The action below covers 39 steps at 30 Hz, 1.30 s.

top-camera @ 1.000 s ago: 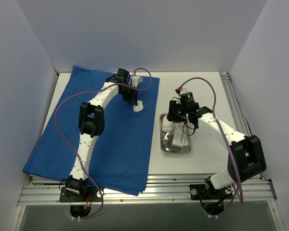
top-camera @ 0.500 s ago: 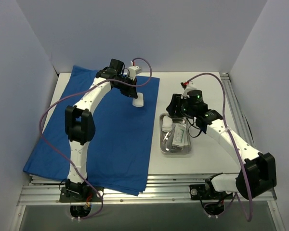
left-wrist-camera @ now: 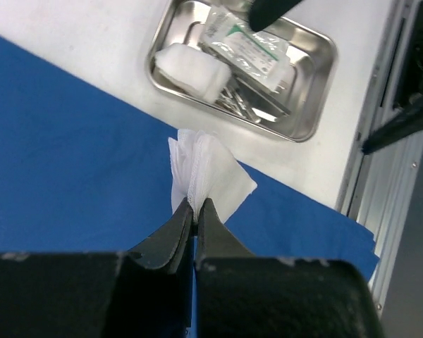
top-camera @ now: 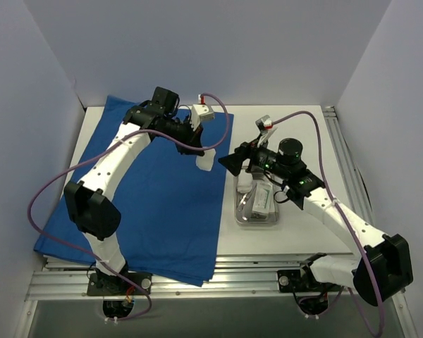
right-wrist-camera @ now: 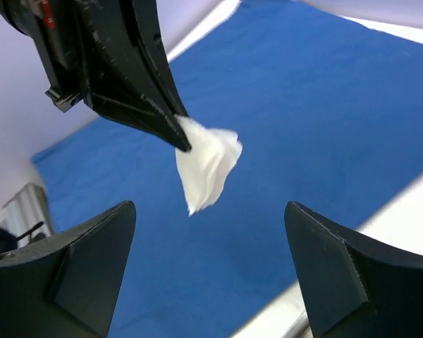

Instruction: Prepare the surgical pack

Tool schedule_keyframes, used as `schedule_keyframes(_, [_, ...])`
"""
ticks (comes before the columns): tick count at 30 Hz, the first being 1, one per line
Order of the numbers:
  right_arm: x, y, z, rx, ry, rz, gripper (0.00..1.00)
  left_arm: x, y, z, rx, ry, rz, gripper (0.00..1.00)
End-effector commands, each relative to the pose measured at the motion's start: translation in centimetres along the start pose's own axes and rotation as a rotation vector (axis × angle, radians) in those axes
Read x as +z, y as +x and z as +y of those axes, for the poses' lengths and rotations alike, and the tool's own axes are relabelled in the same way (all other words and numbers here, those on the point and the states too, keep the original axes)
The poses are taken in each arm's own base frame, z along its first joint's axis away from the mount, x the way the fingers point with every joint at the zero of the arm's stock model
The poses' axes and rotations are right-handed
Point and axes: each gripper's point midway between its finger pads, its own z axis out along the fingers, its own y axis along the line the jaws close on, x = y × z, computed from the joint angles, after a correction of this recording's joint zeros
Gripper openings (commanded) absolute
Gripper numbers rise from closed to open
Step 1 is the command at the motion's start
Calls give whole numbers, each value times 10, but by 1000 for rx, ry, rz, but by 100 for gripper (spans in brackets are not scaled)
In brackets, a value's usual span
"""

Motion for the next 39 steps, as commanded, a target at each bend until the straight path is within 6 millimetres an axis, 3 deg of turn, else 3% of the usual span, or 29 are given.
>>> schedule_keyframes(1, [5,-15,37,-48,-197,-63,82,-25,-11,-42,116,86,-35,2])
schedule_keyframes(10, [16,-2,55,-33,-298,-51,76,-32,-19,-64,91,160,-69,2])
schedule_keyframes(15, [23,5,52,-22,-297,-43,68,-35,-23,-71,90,194,-89,2])
schedule_keyframes(19, [26,5,55,-13,-311,-46,50,-36,-23,-76,87,216,-94,2])
schedule_keyframes(22, [27,4,58,-17,-322,-52,30,-36,-23,-77,87,224,-98,2])
schedule_keyframes(23, [26,4,58,-16,-322,-53,16,-36,-24,-78,88,227,-100,2])
schedule_keyframes(25, [24,1,58,-17,-315,-66,4,-35,-23,-77,88,227,-98,2])
schedule_keyframes(28, [20,-1,52,-14,-265,-71,0,-34,-20,-75,77,216,-88,3])
schedule_keyframes(29, [20,9,47,2,-232,-29,0,-32,-22,-70,79,196,-92,10])
schedule_keyframes(30, [19,7,43,-9,-211,-23,0,-29,-17,-61,43,146,-68,24])
schedule_keyframes(31, [19,9,38,-6,-182,-6,0,-27,-16,-54,29,110,-56,46])
schedule_keyframes(32, [17,21,32,16,-154,49,0,-25,-16,-45,17,70,-52,76])
schedule_keyframes(33, [15,21,30,12,-141,61,0,-25,-13,-33,-13,0,-30,86])
schedule_keyframes(35, [6,34,12,49,-57,129,0,-27,-13,-23,-40,-65,-26,94])
schedule_keyframes(37, [-5,36,-14,74,47,161,0,-29,-10,-12,-56,-131,-8,94])
schedule_keyframes(39, [-22,51,-42,136,167,232,0,-31,-7,-5,-79,-171,3,94])
